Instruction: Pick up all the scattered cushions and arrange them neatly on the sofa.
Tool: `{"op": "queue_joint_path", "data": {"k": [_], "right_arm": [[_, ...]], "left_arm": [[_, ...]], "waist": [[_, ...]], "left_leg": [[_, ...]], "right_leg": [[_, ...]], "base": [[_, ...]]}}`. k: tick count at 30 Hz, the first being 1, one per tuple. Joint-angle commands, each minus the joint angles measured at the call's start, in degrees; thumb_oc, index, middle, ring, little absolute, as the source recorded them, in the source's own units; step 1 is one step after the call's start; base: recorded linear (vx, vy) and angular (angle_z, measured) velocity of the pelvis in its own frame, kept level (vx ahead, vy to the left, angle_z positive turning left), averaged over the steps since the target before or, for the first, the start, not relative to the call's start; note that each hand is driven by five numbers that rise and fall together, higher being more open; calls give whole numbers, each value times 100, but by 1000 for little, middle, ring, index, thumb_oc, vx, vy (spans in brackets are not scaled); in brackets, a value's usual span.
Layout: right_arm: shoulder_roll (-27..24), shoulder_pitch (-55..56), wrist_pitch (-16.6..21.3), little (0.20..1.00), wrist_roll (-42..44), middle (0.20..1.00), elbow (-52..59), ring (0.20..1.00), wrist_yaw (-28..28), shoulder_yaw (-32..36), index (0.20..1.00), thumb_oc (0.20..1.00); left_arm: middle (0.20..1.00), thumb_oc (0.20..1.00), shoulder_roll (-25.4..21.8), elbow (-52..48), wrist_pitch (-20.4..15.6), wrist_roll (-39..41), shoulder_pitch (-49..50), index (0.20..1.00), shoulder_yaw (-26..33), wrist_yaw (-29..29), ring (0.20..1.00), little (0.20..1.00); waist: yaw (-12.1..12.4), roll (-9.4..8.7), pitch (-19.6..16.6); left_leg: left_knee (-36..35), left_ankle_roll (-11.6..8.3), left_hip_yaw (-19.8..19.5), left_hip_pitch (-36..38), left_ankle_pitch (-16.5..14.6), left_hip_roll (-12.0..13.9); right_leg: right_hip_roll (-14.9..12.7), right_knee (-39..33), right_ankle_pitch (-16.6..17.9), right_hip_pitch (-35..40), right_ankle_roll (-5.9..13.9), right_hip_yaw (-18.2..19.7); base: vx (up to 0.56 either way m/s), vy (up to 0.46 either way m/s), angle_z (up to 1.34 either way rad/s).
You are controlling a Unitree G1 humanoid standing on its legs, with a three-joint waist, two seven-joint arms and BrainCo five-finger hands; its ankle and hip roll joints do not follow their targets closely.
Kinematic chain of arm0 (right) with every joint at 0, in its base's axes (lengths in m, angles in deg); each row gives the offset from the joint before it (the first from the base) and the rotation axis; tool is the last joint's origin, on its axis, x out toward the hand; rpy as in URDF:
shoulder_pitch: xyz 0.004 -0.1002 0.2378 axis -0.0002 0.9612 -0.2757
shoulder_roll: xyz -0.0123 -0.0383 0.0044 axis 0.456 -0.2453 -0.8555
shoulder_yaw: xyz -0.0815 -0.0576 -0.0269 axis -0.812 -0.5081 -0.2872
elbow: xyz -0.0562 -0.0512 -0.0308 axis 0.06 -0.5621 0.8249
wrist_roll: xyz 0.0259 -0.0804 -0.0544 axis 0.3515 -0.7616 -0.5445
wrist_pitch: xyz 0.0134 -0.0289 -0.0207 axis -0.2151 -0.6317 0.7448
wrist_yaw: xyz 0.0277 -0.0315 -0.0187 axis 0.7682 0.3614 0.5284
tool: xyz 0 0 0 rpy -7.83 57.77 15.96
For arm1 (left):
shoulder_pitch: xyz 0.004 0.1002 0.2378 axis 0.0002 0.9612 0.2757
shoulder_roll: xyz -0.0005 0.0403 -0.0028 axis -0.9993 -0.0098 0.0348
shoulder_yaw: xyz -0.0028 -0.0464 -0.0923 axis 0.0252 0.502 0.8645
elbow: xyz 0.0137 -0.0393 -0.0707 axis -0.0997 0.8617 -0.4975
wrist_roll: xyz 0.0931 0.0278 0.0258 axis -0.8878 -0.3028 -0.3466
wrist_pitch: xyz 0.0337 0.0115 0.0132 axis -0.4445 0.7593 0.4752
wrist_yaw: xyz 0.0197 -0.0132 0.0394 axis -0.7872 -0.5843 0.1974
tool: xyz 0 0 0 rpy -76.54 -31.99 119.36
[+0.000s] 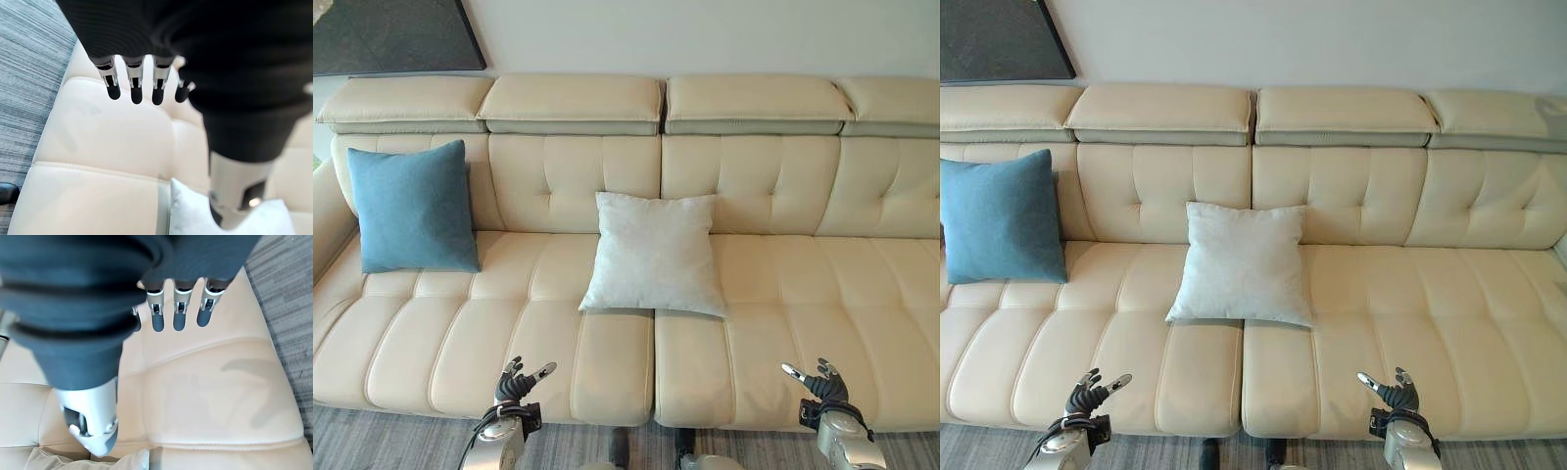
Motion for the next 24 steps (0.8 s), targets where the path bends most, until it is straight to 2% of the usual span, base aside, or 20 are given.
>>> {"op": "queue_joint_path", "data": {"k": [1,2,3,4,5,6,8,10,11,13,15,18,19,20,21,23,24], "right_arm": [[-92,-405,131,1000,-295,1000,143,1000,-10,-94,1000,1000],[-62,-397,141,1000,-285,1000,116,1000,12,-137,1000,1000],[-62,-401,142,1000,-285,1000,115,1000,12,-137,1000,1000],[-28,-415,147,1000,-288,1000,52,1000,29,-186,1000,1000],[62,-380,195,1000,-209,1000,15,1000,67,-260,1000,1000],[62,-381,196,1000,-209,1000,14,1000,67,-261,1000,1000],[187,-252,213,1000,-120,1000,-11,1000,186,-363,1000,1000],[256,-188,195,1000,-115,1000,29,1000,190,-410,1000,1000],[247,-224,179,1000,-148,1000,29,1000,191,-459,1000,1000],[238,-258,152,1000,-196,1000,98,1000,199,-560,1000,1000],[161,-247,159,1000,-270,1000,245,1000,195,-619,1000,1000],[49,-229,171,1000,-352,1000,295,1000,178,-659,1000,1000],[-2,-266,164,1000,-368,1000,263,1000,167,-683,1000,1000],[-42,-312,146,1000,-402,1000,292,1000,162,-712,1000,1000],[-47,-329,140,1000,-407,1000,306,1000,183,-736,1000,1000],[-48,-338,128,1000,-438,1000,302,1000,225,-774,1000,1000],[-48,-338,128,1000,-438,1000,302,1000,225,-774,1000,1000]], "left_arm": [[1000,1000,-304,-103,-188,-296,-329,1000,35,61,1000,1000],[1000,1000,-325,-136,-188,-332,-353,1000,18,58,1000,1000],[1000,1000,-325,-136,-188,-332,-355,1000,19,58,1000,1000],[1000,1000,-327,-142,-197,-325,-361,1000,20,54,1000,1000],[1000,1000,-303,-152,-180,-288,-316,1000,4,22,1000,1000],[1000,1000,-303,-152,-179,-288,-317,1000,5,22,1000,1000],[1000,1000,-293,-62,-127,-331,-210,1000,14,-22,1000,1000],[1000,1000,-269,-32,-90,-346,-117,1000,22,15,1000,1000],[1000,1000,-266,-24,-87,-332,-110,1000,52,30,1000,1000],[1000,1000,-270,-47,-76,-322,-80,1000,124,67,1000,1000],[1000,1000,-271,-59,-66,-336,-98,1000,136,58,1000,1000],[1000,1000,-228,10,-62,-398,-153,1000,86,45,1000,1000],[1000,1000,-216,10,-70,-385,-186,1000,48,59,1000,1000],[1000,1000,-193,33,-78,-368,-226,1000,40,59,1000,1000],[1000,1000,-187,-1,-100,-372,-220,1000,37,49,1000,1000],[1000,1000,-167,-25,-102,-340,-179,1000,36,35,1000,1000],[1000,1000,-167,-25,-102,-340,-179,1000,36,35,1000,1000]], "waist": [[-33,-9,471],[-53,16,513],[-50,14,503],[-40,40,502],[-21,61,452],[-20,60,445],[22,29,321],[86,-35,242],[142,-66,240],[223,-93,241],[224,-57,343],[176,32,528],[188,43,604],[211,21,681],[202,-32,691],[174,-77,607],[174,-76,607]], "left_leg": [[4,-31,200,12,-418,-56],[4,-15,235,-15,-372,-9],[4,-14,239,-32,-362,-10],[4,-1,277,-63,-340,27],[4,5,318,-69,-345,84],[4,5,320,-82,-338,85],[4,0,366,-47,-370,77],[4,-14,393,-158,-285,39],[4,-25,410,-235,-227,37],[4,-134,483,-440,53,148],[4,-356,412,-574,397,246],[4,-549,223,-701,680,331],[4,-562,95,-702,696,312],[23,-494,-24,-580,648,243],[376,-387,-40,-552,375,192],[686,-286,10,-497,20,162],[690,-286,11,-498,17,163]], "right_leg": [[-263,178,-496,50,674,19],[-222,569,-700,29,617,72],[-225,588,-703,1,614,77],[-199,847,-930,18,535,90],[-156,1442,-1383,162,440,67],[-156,1458,-1385,141,437,69],[-148,1784,-1716,556,398,156],[-114,1633,-1632,938,420,204],[-98,1291,-1792,1132,375,178],[32,763,-1894,1229,222,112],[266,459,-1937,1305,76,131],[384,484,-1919,1213,-13,-81],[367,555,-1887,1143,-22,-119],[322,616,-1845,1083,-19,-132],[250,607,-1769,1030,7,-152],[178,521,-1668,958,30,-192],[179,520,-1667,959,30,-192]], "base": [[-296,4,-14],[-183,-1,-48],[-125,16,-50],[-122,-11,-54],[-121,-11,-21],[-111,-38,-26],[-106,-118,-24],[-180,-187,-14],[-269,-229,-22],[-321,-282,-23],[-357,-313,-8],[-353,-223,32],[-353,-150,26],[-324,-120,20],[-263,-99,12],[-140,-49,-12],[-116,-36,-10]]}}
